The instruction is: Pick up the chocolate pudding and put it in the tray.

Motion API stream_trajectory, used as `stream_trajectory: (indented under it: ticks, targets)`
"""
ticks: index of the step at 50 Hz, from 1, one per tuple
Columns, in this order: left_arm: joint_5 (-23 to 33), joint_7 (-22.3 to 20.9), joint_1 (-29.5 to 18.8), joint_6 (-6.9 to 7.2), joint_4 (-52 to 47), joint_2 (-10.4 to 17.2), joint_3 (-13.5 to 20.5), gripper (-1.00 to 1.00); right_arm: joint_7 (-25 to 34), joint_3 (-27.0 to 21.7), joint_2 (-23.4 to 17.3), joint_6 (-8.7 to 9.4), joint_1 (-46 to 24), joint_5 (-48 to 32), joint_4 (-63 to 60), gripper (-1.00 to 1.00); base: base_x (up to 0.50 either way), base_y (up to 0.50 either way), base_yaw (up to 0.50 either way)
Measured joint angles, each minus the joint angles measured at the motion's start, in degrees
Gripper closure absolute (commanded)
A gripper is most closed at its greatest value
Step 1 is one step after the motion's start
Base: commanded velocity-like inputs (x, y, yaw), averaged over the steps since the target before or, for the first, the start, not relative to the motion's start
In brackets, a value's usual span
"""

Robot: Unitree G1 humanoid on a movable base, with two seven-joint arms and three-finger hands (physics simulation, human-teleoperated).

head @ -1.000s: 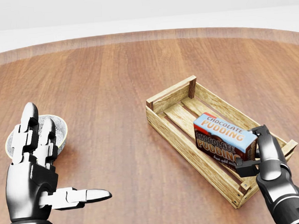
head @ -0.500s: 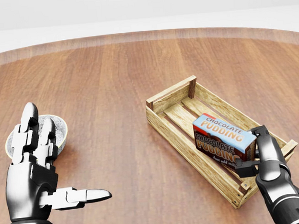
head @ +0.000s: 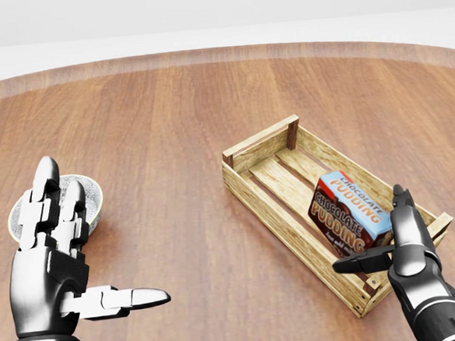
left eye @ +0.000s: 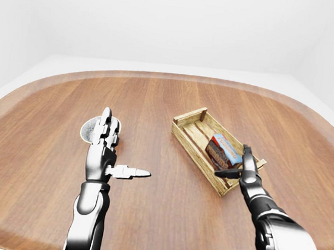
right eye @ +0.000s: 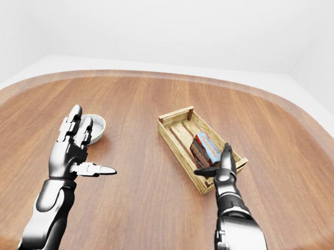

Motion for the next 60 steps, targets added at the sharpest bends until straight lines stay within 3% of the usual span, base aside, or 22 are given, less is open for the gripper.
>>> stream_trajectory:
  ticks: [60]
  targets:
    - [0.02,-0.02,-0.18,0.0,-0.02,0.02,0.04,-1.0,-0.36,0.14,-1.52,0.0,-1.67,0.59,-0.06,-1.0,0.0,0.0,0.0]
